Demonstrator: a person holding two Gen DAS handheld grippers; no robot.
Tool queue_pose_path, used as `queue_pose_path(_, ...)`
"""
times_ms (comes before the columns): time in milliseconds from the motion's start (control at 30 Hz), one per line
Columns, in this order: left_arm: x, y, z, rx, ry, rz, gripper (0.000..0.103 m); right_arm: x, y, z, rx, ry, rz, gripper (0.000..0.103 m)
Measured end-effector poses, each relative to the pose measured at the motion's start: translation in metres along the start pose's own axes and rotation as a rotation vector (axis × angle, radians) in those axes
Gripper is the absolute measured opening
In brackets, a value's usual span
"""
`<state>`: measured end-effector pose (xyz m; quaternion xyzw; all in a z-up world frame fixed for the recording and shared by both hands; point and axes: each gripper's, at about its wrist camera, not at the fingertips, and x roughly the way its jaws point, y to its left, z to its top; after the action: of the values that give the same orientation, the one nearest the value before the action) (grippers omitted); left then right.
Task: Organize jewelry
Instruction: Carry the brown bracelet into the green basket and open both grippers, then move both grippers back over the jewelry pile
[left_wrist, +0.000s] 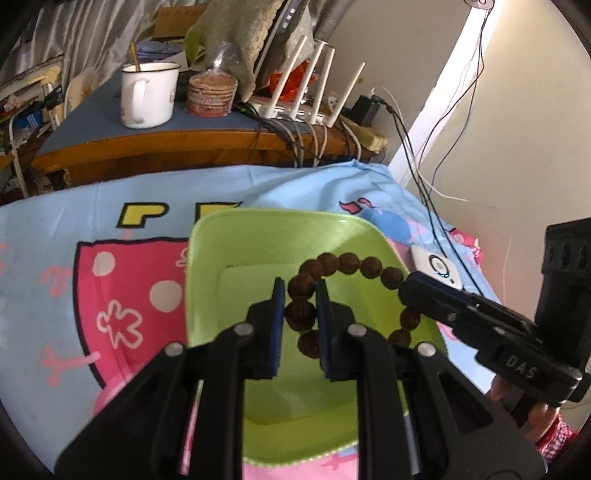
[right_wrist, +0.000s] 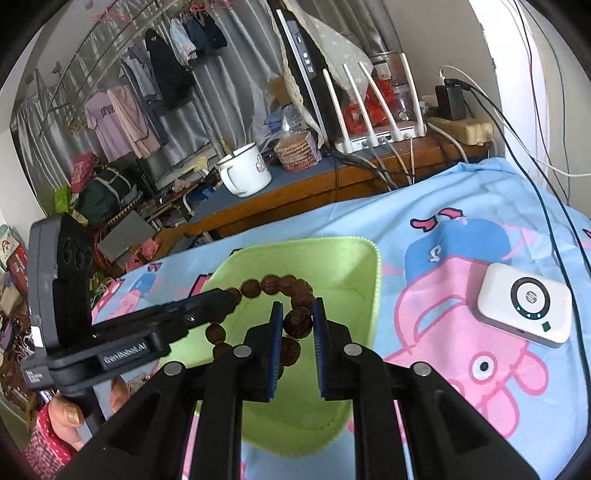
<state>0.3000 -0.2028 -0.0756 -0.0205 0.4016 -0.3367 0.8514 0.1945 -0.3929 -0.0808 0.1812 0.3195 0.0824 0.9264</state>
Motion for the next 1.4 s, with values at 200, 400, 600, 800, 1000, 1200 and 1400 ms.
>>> queue_pose_path(200, -0.014, -0.002, -0.003, 0.014, -0.027, 0.038, 0.023, -0.025, 0.01, 0.001, -0.001, -0.072, -0.013, 0.003)
queue_pose_path(400, -0.086, 0.016, -0.016, -0.007, -0.132, 0.012, 0.023, -0.058, 0.038, -0.011, -0.05, -0.135, 0.027, 0.013)
queue_pose_path(600, -0.171, 0.077, -0.05, -0.113, -0.218, 0.087, 0.023, -0.053, 0.074, -0.045, -0.093, -0.038, 0.118, 0.013)
queue_pose_path(800, -0.202, 0.108, -0.102, -0.177, -0.174, 0.127, 0.023, -0.023, 0.111, -0.082, -0.154, 0.117, 0.172, 0.0)
queue_pose_path(1000, -0.192, 0.12, -0.143, -0.202, -0.099, 0.127, 0.023, 0.001, 0.141, -0.104, -0.216, 0.219, 0.185, 0.0)
queue_pose_path(1200, -0.189, 0.133, -0.156, -0.249, -0.091, 0.107, 0.023, 0.021, 0.165, -0.106, -0.28, 0.27, 0.188, 0.0)
queue_pose_path(1400, -0.191, 0.128, -0.155, -0.215, -0.103, 0.091, 0.023, 0.042, 0.19, -0.102, -0.36, 0.279, 0.197, 0.0)
